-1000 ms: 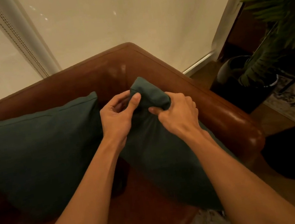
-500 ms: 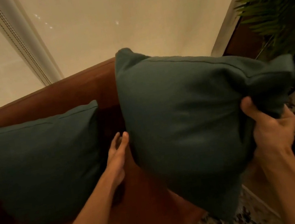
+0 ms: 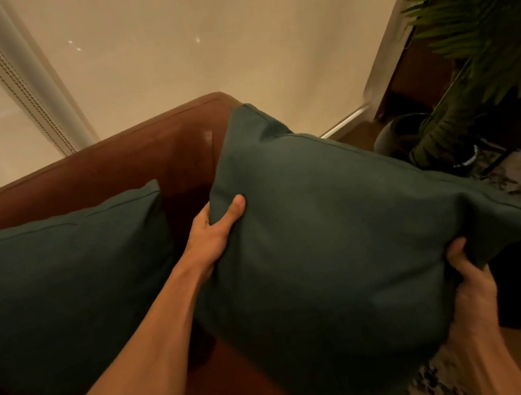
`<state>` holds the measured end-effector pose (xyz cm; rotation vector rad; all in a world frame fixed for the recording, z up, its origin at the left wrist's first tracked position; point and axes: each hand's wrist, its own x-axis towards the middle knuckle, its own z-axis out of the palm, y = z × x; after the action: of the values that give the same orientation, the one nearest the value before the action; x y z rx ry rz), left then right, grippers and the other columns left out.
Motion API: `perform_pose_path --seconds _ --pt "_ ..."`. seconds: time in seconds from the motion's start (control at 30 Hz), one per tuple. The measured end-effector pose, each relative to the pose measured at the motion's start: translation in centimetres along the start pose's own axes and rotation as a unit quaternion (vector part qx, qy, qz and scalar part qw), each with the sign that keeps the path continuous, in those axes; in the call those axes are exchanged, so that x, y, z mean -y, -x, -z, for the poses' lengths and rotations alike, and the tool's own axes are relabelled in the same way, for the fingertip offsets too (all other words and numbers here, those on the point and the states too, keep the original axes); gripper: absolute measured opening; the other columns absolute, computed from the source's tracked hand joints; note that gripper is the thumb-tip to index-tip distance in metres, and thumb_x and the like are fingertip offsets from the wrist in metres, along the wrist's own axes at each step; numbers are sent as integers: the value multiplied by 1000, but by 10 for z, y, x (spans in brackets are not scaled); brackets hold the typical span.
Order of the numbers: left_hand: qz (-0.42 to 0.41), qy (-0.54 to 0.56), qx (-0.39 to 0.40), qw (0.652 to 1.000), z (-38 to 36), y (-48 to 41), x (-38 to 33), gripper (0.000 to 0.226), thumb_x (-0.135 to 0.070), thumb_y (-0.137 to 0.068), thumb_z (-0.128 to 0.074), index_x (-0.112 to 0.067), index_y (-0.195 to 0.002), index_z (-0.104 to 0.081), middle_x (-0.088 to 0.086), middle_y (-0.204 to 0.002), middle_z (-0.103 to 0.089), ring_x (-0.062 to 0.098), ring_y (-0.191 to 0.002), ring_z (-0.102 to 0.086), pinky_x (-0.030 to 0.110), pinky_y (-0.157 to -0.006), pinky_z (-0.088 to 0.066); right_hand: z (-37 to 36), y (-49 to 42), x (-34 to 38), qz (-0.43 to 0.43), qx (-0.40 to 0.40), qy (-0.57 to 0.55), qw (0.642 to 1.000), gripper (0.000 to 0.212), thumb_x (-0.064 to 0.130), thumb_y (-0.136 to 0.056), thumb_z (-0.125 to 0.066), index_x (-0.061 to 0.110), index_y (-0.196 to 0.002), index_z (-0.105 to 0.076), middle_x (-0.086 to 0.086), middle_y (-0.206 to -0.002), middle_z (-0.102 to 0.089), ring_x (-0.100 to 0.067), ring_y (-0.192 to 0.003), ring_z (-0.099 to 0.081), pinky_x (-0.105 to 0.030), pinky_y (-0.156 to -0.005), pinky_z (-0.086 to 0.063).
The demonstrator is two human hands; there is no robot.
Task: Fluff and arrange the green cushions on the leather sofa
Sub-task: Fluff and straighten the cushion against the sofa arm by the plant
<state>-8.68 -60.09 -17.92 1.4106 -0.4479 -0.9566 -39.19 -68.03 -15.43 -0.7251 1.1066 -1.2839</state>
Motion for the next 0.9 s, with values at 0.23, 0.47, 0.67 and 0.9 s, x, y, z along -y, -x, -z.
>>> perform_pose_path --seconds 0.23,0.47,0.67,0.9 --pt "-113 -98 -79 986 -7 -8 1 12 -32 -96 -61 -28 -98 -72 -9 -94 -75 7 -88 -71 30 -81 -56 -9 7 -11 126 -43 82 988 84 58 -76 -74 10 -141 -47 -3 -135 -59 0 -114 -60 -20 -99 -48" --pt "-194 -101 -93 971 -23 -1 -11 13 -25 -98 -59 -28 -92 -70 -12 -87 -71 -6 -76 -65 14 -69 -51 -34 3 16 384 -156 307 857 59 7 -79 -61 13 -137 -52 -18 -144 -38 -23 -137 -38 -33 -113 -35" --pt "-244 -131 -56 959 -29 5 -24 22 -22 -98 -59 -3 -90 -68 6 -79 -63 5 -68 -55 22 -62 -47 -88 11 53 368 71 461 804 45 37 -87 -60 23 -130 -59 -4 -139 -48 -19 -129 -44 -42 -108 -42" --pt "-298 -178 21 938 -40 15 -40 35 -25 -95 -63 3 -76 -60 21 -68 -53 13 -64 -46 37 -57 -38 -138 3 74 217 205 562 771 96 88 -66 -55 38 -145 -33 6 -147 -45 -20 -133 -46 -51 -110 -38"
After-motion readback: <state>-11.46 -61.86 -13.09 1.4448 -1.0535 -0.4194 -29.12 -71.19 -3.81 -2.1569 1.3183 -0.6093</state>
